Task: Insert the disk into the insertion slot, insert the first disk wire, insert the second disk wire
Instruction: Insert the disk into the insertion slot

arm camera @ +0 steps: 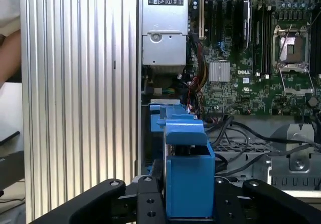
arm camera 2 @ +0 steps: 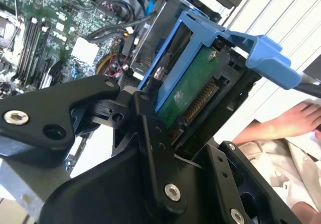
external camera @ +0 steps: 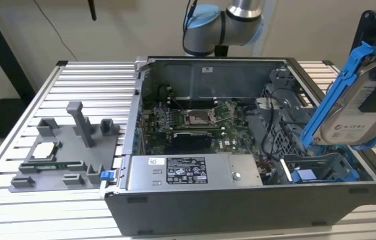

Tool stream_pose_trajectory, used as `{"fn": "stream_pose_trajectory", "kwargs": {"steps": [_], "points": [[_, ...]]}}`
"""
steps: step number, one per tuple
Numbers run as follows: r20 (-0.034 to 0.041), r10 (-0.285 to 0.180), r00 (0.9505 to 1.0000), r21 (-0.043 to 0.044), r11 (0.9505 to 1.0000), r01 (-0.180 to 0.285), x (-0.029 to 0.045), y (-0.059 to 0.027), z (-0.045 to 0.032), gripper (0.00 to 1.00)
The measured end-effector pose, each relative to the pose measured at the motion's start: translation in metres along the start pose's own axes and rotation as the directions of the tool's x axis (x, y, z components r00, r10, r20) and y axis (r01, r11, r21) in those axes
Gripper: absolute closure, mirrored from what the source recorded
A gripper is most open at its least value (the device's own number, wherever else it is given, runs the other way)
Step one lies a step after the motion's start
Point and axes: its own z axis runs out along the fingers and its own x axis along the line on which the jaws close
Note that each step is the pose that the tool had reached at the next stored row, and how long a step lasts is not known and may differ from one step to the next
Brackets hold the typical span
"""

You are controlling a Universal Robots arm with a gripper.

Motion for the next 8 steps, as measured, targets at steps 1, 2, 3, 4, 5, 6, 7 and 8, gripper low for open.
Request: {"fn": "stream_pose_trajectory", "kwargs": {"steps": [1,2,3,4,5,6,7,8], "points": [[0.0,0.0,1.0,0.0,1.0,0.0,0.0005,-0.0008,0.0004,1.0],[-0.0001,0.0,1.0,-0.0001,1.0,0.0,0.001,-0.0016,0.0008,1.0],[0.0,0.0,1.0,-0.0001,1.0,0.0,0.0016,-0.0024,0.0013,1.0],[0.0,0.0,1.0,-0.0001,1.0,0.0,0.0021,-0.0032,0.0017,1.0],[0.0002,0.0,1.0,-0.0001,1.0,0.0,0.0025,-0.004,0.0023,1.0],[0.0003,0.0,1.0,-0.0001,1.0,0.0,0.0029,-0.0047,0.003,1.0],[0.0002,0.0,1.0,-0.0001,1.0,0.0,0.0032,-0.0052,0.0036,1.0],[0.0001,0.001,1.0,-0.0002,1.0,-0.001,0.0035,-0.0054,0.0044,1.0]]}}
